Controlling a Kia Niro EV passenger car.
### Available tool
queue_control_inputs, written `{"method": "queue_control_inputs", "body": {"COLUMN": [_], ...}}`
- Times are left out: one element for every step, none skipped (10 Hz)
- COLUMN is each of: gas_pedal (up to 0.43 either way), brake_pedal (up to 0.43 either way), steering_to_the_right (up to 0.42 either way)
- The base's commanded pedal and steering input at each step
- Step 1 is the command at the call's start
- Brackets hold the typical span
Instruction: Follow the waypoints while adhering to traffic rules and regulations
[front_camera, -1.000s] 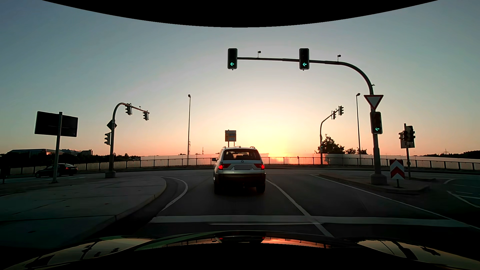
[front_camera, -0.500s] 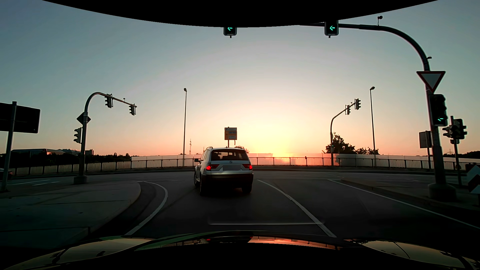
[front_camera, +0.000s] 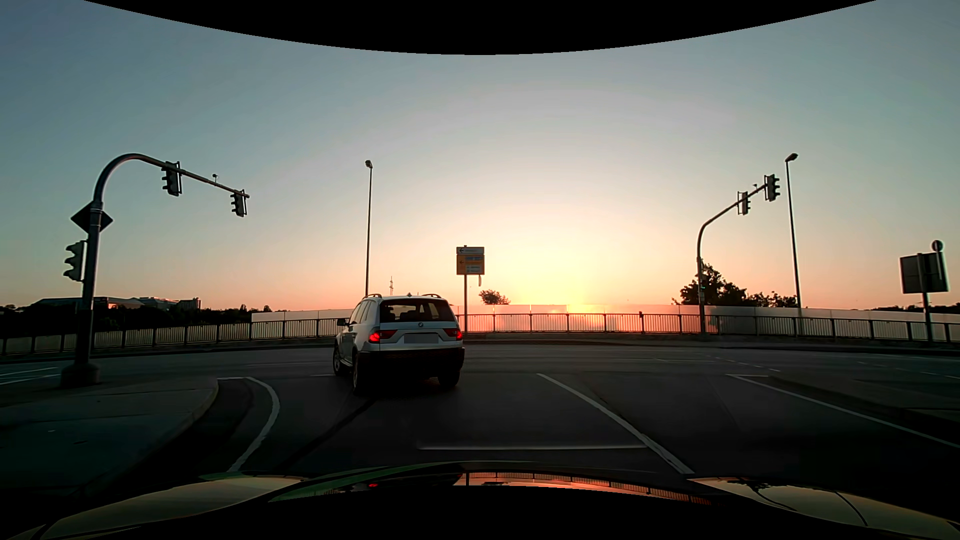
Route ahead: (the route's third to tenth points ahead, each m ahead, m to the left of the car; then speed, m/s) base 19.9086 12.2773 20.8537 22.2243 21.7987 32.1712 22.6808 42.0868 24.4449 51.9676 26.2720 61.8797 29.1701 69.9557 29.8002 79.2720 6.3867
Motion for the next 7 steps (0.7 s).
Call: {"method": "queue_control_inputs", "body": {"gas_pedal": [0.098,0.098,0.098,0.098,0.098,0.098,0.11], "brake_pedal": [0.0,0.0,0.0,0.0,0.0,0.0,0.0], "steering_to_the_right": [-0.096,-0.117,-0.132,-0.146,-0.162,-0.171,-0.184]}}
